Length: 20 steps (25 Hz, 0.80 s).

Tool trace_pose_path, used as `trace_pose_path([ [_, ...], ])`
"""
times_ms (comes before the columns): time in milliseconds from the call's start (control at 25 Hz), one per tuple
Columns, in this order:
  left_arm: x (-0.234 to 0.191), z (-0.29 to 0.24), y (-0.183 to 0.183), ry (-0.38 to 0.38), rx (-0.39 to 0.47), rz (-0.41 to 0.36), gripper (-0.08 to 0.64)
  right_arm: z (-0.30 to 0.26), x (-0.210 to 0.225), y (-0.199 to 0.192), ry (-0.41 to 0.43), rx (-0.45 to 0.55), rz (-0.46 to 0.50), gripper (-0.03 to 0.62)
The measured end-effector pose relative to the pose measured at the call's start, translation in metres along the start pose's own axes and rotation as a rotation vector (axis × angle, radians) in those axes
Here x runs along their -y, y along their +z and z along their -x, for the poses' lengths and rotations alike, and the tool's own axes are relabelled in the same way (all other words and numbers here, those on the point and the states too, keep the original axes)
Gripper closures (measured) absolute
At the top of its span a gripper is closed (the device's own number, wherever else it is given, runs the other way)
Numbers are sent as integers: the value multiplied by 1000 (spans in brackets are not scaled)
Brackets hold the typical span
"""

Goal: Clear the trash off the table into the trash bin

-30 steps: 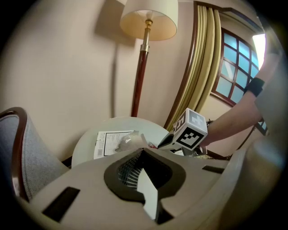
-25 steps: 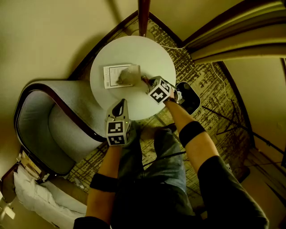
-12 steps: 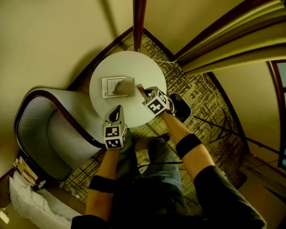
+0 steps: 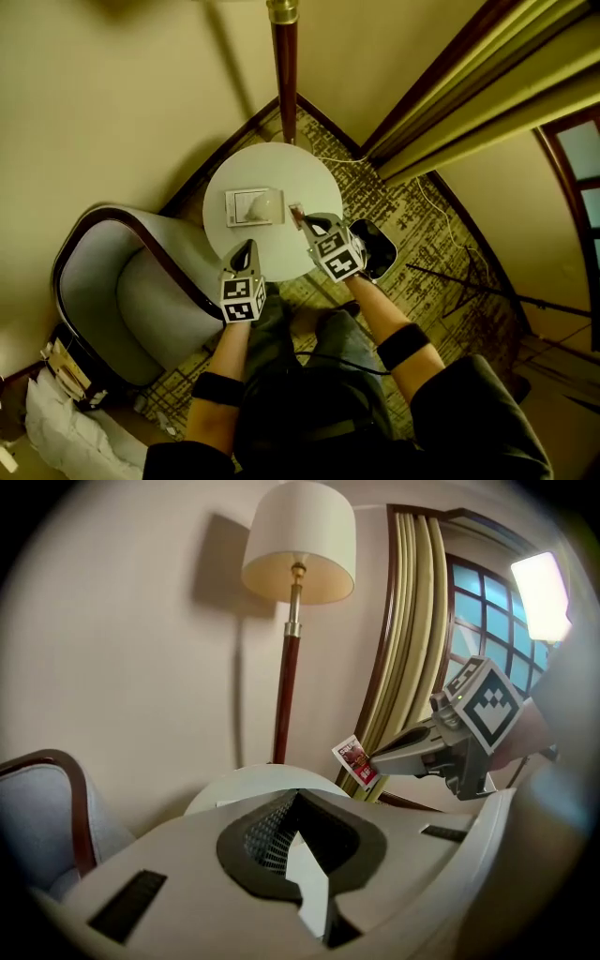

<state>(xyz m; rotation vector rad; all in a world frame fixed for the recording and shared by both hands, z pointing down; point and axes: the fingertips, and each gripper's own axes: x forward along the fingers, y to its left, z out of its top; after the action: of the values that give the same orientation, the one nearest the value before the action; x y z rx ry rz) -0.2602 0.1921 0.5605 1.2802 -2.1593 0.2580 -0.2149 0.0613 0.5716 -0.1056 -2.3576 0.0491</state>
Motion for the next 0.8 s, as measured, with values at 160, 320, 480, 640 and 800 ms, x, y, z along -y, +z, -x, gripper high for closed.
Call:
trace_pose_path([
  [160,12,19,17,-14,11,-20,555,34,-8,14,-29,94,-56,558],
  [320,35,27,36,-60,24,-48,555,64,-2,22,-67,160,-115,557],
  [480,64,16,42,-114,22,-115,555,95,15,13,-119,182,-156,557],
  [640,123,2,55,-227,17,-169,555,135,39,-15,-198,183,-212,557],
  [800,186,-17,55,-339,3,-249,555,179,70,-57,-301,179,-296,557],
])
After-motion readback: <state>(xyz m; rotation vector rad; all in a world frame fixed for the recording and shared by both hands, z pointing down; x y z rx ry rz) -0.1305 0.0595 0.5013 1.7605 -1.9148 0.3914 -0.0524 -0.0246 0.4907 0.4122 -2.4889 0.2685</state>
